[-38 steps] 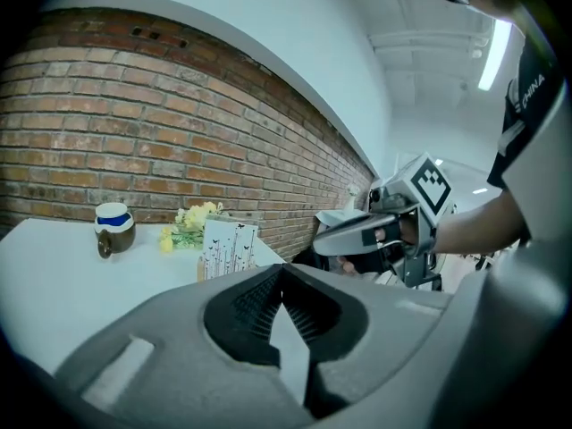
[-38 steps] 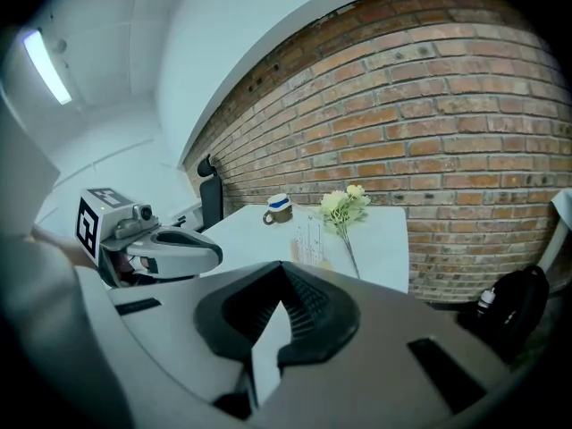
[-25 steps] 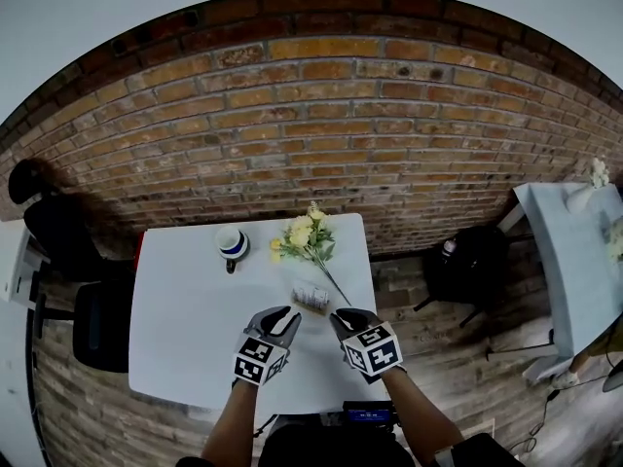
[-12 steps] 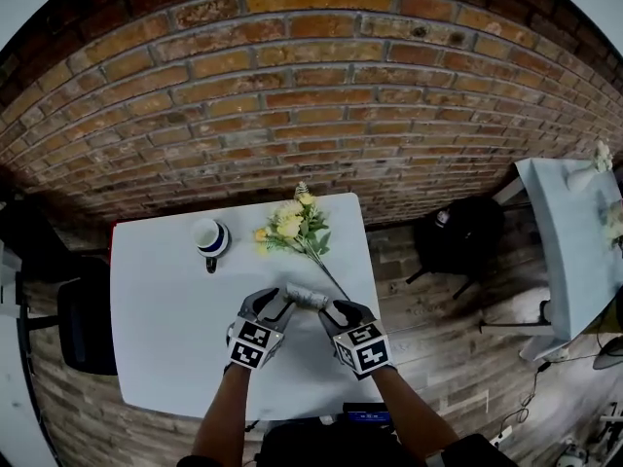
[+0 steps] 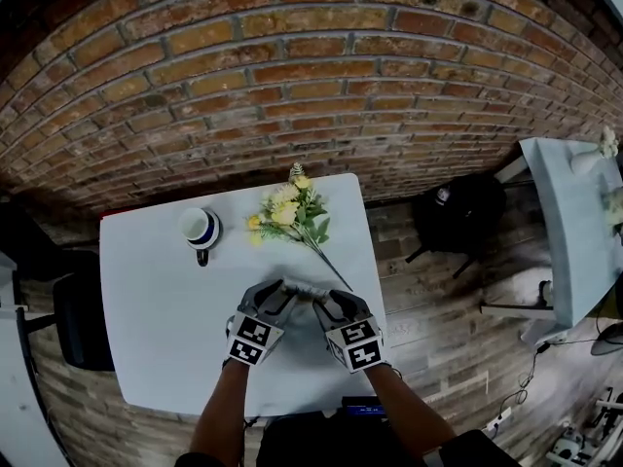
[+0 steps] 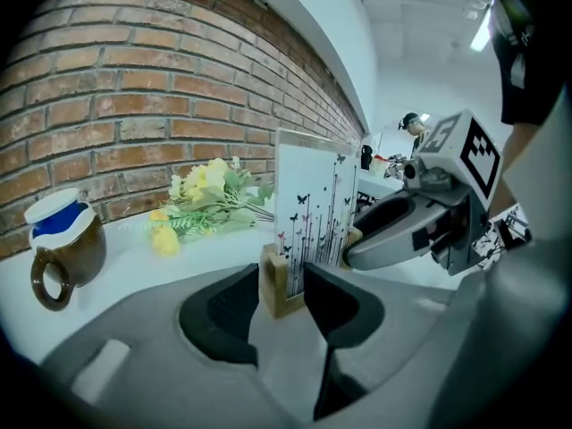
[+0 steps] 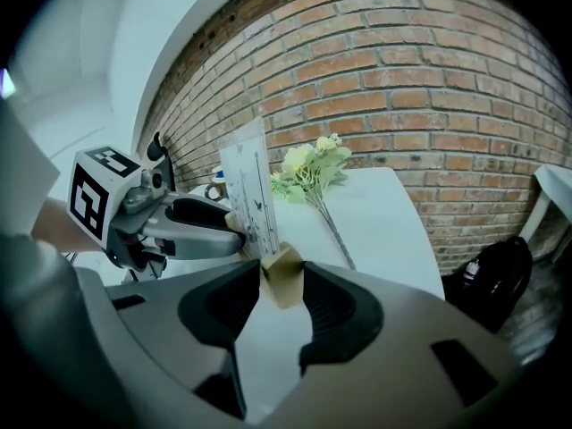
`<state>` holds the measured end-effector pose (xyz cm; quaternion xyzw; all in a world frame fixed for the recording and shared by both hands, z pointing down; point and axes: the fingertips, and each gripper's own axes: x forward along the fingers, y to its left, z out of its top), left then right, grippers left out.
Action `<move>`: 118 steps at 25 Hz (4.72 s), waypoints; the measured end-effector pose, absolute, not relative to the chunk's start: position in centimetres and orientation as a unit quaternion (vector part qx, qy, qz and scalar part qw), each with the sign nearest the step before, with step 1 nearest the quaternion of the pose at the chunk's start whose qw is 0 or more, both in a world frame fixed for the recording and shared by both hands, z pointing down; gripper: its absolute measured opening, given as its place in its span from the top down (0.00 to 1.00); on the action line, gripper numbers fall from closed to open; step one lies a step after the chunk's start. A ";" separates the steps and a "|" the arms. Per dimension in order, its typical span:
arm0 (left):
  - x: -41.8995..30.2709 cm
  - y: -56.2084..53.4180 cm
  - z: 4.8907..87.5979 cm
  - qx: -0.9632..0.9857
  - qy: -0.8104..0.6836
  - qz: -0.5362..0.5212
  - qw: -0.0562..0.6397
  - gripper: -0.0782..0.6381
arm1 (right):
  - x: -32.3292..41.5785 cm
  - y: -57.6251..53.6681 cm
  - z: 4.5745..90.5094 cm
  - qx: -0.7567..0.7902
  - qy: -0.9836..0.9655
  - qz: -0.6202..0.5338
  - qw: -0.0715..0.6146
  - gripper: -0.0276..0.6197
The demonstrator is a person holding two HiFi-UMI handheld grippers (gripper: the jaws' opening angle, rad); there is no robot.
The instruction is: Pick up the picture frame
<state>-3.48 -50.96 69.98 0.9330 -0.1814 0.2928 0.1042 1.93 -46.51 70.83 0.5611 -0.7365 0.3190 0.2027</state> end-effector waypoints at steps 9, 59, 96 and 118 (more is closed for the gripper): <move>-4.1 -50.3 70.2 0.931 -0.192 0.290 0.111 0.74 | 2.4 -46.9 71.3 0.572 -0.728 0.319 0.203 0.73; -3.8 -48.0 59.9 0.926 -0.256 0.263 0.086 0.76 | 3.5 -45.8 60.9 0.541 -0.780 0.267 0.166 0.77; -4.7 -36.5 58.0 0.915 -0.305 0.244 0.102 0.76 | 3.0 -35.2 59.1 0.493 -0.814 0.254 0.174 0.78; -11.5 -27.7 57.3 0.923 -0.290 0.233 0.098 0.76 | -3.8 -26.1 58.4 0.511 -0.804 0.247 0.176 0.78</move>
